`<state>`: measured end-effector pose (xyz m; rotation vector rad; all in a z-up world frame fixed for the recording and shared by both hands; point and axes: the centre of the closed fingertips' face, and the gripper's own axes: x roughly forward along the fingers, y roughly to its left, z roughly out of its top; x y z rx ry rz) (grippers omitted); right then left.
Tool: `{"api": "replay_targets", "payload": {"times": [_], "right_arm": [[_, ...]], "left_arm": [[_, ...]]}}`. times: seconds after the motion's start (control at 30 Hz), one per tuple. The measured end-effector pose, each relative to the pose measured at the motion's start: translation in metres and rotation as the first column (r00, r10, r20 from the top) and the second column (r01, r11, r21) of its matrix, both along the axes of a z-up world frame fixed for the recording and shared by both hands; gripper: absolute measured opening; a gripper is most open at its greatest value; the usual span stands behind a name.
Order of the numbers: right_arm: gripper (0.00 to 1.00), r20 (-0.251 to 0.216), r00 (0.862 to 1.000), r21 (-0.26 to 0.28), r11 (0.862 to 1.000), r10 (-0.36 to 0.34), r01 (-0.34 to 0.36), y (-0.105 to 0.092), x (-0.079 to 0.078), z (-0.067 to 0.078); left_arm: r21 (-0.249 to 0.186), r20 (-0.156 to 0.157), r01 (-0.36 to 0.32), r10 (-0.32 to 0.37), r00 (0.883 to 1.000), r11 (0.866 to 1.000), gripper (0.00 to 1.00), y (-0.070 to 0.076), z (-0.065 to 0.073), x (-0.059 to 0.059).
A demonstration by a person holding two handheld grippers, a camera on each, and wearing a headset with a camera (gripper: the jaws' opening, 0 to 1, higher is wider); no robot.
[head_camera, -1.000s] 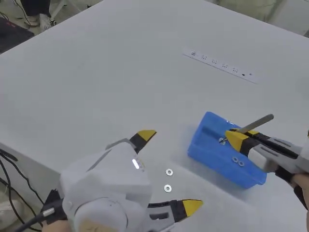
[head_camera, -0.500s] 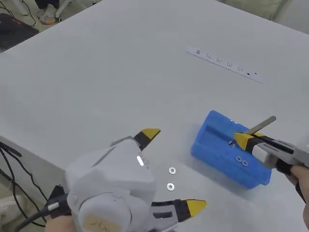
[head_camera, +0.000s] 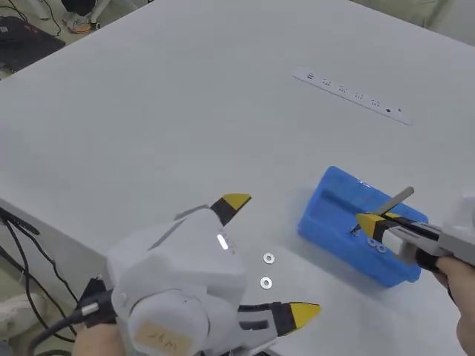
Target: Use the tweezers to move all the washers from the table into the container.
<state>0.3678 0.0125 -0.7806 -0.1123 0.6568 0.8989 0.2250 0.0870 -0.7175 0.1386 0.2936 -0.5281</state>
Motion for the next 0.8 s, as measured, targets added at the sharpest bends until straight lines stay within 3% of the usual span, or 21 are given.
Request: {"api": "replay_targets", "payload": {"times": [0.5,0.8], "right_arm": [[0.05,-0.002,1.0,-0.035,0.999,-0.004,0.004,-0.008,-0.002,-0.007],[0.05,0.031,0.999,-0.013,1.0,-0.021,0.021,-0.011,0.0,0.005]], "left_arm": [[0.005,-0.002,-0.003,0.003,1.0,1.0,0.83,0.001,0.0,-0.001],[0.006,-0.002,-0.004,0.004,1.0,1.0,0.83,0.0,0.001,-0.001]]}}
